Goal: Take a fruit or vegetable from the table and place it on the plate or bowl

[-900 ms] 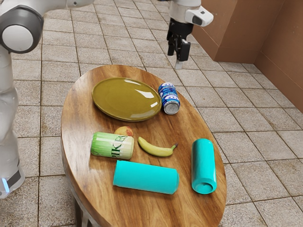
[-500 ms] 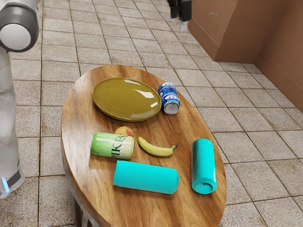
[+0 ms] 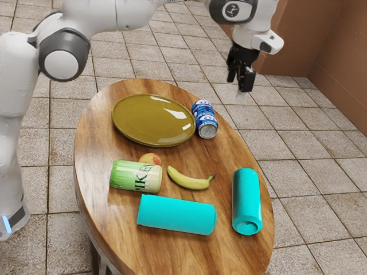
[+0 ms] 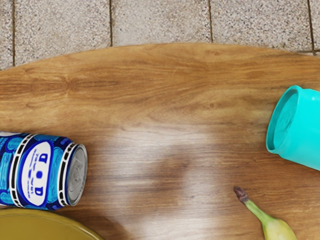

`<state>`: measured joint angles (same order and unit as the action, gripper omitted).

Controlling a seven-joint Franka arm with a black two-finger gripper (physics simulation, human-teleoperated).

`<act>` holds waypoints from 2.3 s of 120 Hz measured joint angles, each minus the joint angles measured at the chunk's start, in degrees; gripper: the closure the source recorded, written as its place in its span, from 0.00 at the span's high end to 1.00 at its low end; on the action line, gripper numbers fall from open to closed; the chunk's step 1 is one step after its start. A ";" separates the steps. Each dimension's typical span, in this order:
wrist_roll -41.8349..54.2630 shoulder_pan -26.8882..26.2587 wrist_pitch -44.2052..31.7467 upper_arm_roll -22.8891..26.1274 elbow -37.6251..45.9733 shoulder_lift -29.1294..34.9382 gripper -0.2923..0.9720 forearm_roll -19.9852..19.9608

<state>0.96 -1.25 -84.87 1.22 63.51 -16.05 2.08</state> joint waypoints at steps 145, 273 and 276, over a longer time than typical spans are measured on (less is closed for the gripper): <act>-0.31 -1.88 -38.17 9.24 56.62 20.45 0.77 -2.16; -0.63 -0.93 -42.20 9.94 60.96 17.89 0.77 -2.79; -0.64 -0.93 -42.26 9.94 60.96 17.82 0.77 -2.85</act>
<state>0.32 -2.18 -127.13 11.16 124.48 1.76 -0.77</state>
